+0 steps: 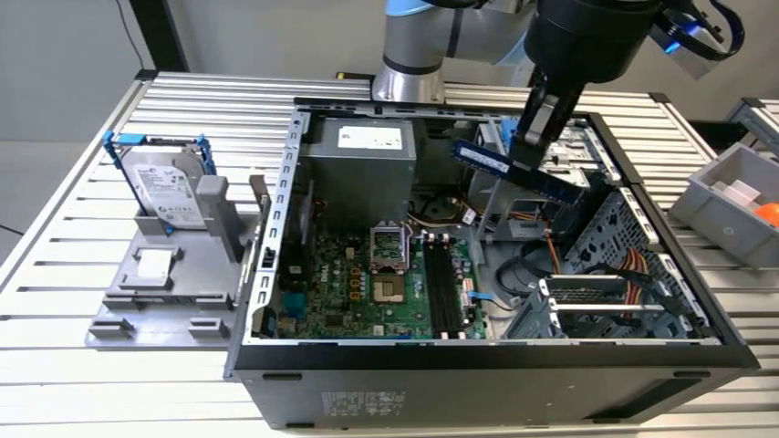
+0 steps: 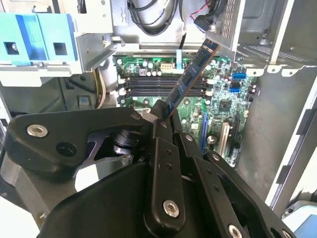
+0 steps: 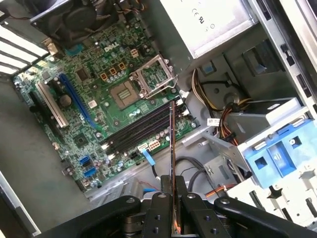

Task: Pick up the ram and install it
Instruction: 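Pick up the ram and move it above insertion slot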

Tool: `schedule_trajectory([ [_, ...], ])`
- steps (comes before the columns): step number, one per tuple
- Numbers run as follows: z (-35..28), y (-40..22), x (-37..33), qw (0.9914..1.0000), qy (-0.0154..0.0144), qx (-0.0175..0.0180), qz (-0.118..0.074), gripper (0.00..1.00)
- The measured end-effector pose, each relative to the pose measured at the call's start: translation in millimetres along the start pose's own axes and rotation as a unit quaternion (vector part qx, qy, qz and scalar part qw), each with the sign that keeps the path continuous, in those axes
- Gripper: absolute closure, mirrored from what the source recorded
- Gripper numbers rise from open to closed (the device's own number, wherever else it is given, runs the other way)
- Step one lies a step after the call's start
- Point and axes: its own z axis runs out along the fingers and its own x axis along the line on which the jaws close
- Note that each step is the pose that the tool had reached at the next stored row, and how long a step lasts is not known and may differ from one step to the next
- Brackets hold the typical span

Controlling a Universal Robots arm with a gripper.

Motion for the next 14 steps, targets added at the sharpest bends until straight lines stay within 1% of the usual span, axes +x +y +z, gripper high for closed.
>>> schedule_trajectory([
  [4, -0.1, 0.0, 0.0, 0.99986, -0.0001, 0.0006, 0.017, 1.0],
  [7, -0.1, 0.0, 0.1, 0.99957, -0.0002, 0.001, 0.029, 1.0],
  [10, -0.1, 0.0, 0.0, 0.99911, -0.0004, 0.0014, 0.042, 1.0],
  [14, -0.1, 0.0, 0.0, 0.9982, -0.0006, 0.002, 0.06, 1.0],
])
